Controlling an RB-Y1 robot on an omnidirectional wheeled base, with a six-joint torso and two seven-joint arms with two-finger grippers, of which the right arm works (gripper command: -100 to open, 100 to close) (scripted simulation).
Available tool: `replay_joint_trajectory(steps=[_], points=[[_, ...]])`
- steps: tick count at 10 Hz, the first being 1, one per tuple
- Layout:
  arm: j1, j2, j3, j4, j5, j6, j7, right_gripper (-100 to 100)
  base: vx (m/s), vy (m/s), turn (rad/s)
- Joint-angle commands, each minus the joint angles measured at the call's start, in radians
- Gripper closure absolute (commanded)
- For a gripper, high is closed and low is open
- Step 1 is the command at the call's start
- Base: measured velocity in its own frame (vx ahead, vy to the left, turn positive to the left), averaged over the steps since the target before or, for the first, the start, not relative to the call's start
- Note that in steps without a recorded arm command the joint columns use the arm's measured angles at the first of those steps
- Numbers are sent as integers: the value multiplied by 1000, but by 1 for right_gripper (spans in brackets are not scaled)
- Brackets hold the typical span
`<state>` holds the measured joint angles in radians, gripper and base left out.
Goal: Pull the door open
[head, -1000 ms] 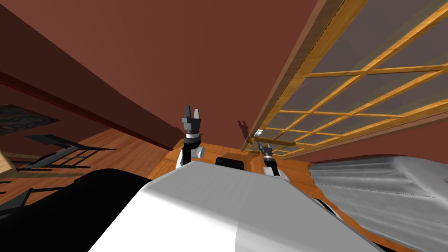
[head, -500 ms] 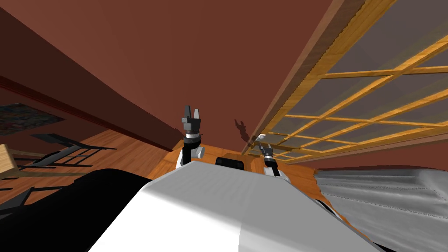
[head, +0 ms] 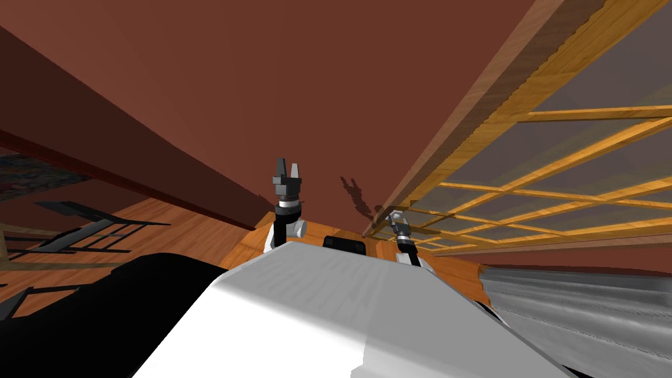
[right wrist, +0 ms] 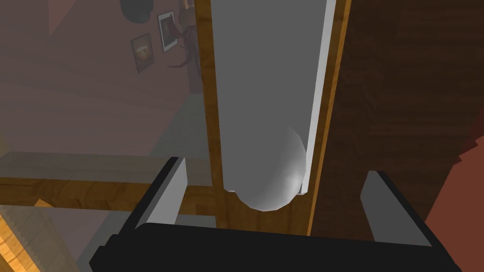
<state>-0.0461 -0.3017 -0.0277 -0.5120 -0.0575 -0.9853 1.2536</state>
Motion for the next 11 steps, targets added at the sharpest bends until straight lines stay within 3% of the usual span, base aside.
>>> replay_joint_trajectory(steps=[1,6,11], points=[[-4,-1,-1,-2,-1,3,0,100,-27,12,12],[-4,-1,-1,-2,-1,3,0,100,-5,-2,-1],[-4,-2,3,-6,-18,5,-124,100,-22,-12,30]])
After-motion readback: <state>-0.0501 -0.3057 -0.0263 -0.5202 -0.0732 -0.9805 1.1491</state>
